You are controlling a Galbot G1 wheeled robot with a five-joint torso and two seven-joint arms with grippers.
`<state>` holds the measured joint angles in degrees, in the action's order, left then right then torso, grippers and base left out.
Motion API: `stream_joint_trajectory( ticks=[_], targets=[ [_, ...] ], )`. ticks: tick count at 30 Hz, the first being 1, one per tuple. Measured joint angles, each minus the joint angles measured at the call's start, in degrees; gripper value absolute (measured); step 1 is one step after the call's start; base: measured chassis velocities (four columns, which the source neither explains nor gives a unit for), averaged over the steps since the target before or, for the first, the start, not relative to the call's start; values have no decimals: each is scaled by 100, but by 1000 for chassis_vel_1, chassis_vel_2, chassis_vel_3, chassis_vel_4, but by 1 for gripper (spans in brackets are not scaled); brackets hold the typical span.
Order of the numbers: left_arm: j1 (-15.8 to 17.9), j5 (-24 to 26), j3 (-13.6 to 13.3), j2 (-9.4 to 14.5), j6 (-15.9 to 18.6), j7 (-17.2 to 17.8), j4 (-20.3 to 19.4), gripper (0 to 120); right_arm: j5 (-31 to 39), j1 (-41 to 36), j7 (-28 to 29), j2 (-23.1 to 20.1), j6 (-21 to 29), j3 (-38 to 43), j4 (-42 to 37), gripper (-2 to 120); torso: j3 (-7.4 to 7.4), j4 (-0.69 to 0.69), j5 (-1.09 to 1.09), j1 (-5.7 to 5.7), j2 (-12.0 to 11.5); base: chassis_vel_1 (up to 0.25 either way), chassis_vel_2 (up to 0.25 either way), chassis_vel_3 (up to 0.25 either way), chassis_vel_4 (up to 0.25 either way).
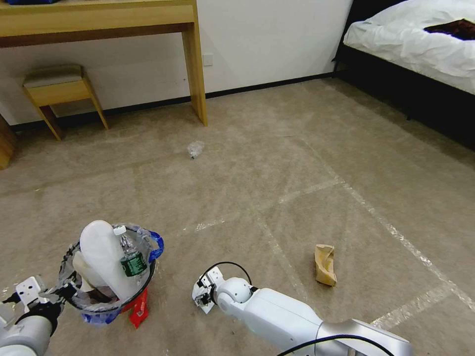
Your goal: Pick up the trash bin and place the garbage on the floor into it.
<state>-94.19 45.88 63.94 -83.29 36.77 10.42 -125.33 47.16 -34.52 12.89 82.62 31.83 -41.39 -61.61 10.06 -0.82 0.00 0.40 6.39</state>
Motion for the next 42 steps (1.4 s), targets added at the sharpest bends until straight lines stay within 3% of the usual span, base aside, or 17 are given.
stream_joint_trajectory(
  ticks=[8, 12, 15, 19, 25, 31, 42],
  targets=[
    [15, -28, -37, -20, 0, 0, 12, 1, 9, 26, 4, 45, -8, -75, 64, 73, 0, 0, 0, 0, 0, 0, 0, 0, 0],
    [12, -29, -38, -24, 0, -3, 18, 1, -4, 30, -5, 120, -35, -134, 163, 61, 0, 0, 0, 0, 0, 0, 0, 0, 0],
    [7, -29, -37, -24, -1, -6, 19, 1, -13, 30, -13, 146, -51, -153, 203, 59, 0, 0, 0, 0, 0, 0, 0, 0, 0],
    [6, -27, -38, -24, -2, -8, 15, 1, -49, 53, -71, 206, -101, -206, 337, 37, 0, 0, 0, 0, 0, 0, 0, 0, 0],
    [27, -35, -71, -41, -5, -11, 33, 1, -54, 51, -80, 210, -125, -226, 340, 23, 0, 0, 0, 0, 0, 0, 0, 0, 0],
    [55, -49, -94, -45, -9, -12, 57, 1, -53, 43, -79, 185, -161, -231, 310, 0, 0, 0, 0, 0, 0, 0, 0, 0, 0],
    [78, -64, -134, -51, -9, -13, 96, 1, -4, 36, -37, 33, -200, -224, 129, 0, 0, 0, 0, 0, 0, 0, 0, 0, 0]
  ],
)
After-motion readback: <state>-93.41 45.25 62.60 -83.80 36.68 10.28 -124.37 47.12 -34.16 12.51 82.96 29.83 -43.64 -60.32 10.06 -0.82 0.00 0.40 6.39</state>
